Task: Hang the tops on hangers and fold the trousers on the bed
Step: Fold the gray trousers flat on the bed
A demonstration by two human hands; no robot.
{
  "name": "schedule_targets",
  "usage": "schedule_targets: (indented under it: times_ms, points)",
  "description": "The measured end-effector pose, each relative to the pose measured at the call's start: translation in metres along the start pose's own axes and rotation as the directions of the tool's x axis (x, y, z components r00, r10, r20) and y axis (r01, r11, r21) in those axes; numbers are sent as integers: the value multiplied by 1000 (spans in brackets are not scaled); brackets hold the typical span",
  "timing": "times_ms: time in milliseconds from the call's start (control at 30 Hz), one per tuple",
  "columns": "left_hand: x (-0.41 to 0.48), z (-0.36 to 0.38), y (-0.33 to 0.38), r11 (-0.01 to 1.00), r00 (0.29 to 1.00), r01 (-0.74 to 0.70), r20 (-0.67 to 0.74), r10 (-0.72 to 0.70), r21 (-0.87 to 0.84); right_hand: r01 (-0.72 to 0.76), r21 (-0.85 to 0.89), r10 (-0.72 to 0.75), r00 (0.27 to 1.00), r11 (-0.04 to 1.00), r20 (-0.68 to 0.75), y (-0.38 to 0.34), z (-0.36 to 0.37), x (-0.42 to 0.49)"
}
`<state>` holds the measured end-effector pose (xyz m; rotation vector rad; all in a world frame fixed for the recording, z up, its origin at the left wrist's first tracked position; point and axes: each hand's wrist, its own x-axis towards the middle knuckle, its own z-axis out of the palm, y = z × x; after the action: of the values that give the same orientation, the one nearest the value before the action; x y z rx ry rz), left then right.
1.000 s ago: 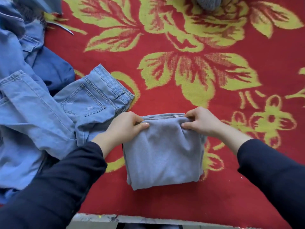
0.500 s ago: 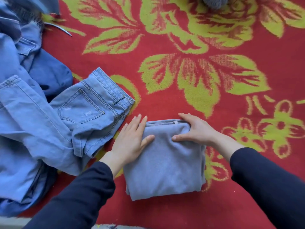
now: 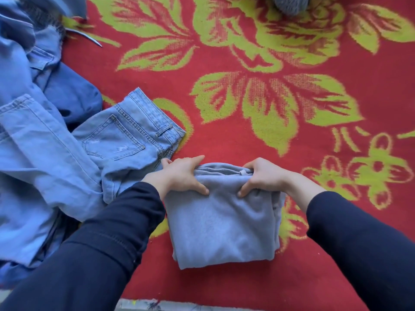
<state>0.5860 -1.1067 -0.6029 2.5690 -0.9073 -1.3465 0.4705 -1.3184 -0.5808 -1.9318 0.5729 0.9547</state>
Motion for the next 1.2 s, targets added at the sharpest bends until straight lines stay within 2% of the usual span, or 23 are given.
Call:
schedule_targets:
  times_ms: [67, 167, 233, 300, 433, 533, 667, 733, 833, 1000, 1100, 1200]
  points:
    - [-15, -1, 7, 998, 999, -31, -28, 32, 60, 78, -54, -80, 996, 996, -46, 2, 8, -17]
    - [-49, 10, 16, 978, 969, -137, -184, 165, 154, 180, -208, -218, 960, 961, -177, 10, 26, -51]
    - [-75, 23, 18, 960, 926, -222, -272, 262, 170, 235, -274, -309, 912, 933, -270, 13, 44, -79]
    - [-103, 37, 19, 952, 897, -286, -321, 305, 106, 323, -332, -430, 839, 886, -332, 15, 62, -106]
    - [-173, 66, 21, 961, 887, -275, -394, 242, -29, 384, -491, -567, 765, 782, -305, 6, 92, -158]
    - [-237, 101, 19, 961, 820, -271, -536, 204, -48, 434, -644, -702, 673, 630, -232, -6, 117, -195]
    - [-317, 152, 20, 976, 719, -178, -694, 41, -127, 525, -730, -812, 579, 439, -72, -30, 149, -236]
    - [-355, 173, 21, 977, 688, -82, -720, -87, -197, 542, -751, -825, 565, 377, -6, -43, 172, -252]
    - [-416, 212, 10, 946, 644, 45, -714, -273, -321, 605, -739, -825, 552, 297, 120, -65, 221, -275]
    - [-516, 295, -28, 851, 541, 217, -667, -512, -478, 738, -654, -809, 481, 166, 338, -104, 330, -303]
    - [-580, 348, -57, 748, 451, 300, -603, -658, -592, 795, -601, -773, 435, 88, 462, -129, 412, -317]
    - [-647, 405, -89, 638, 365, 323, -529, -766, -699, 826, -564, -697, 407, 4, 590, -157, 504, -335]
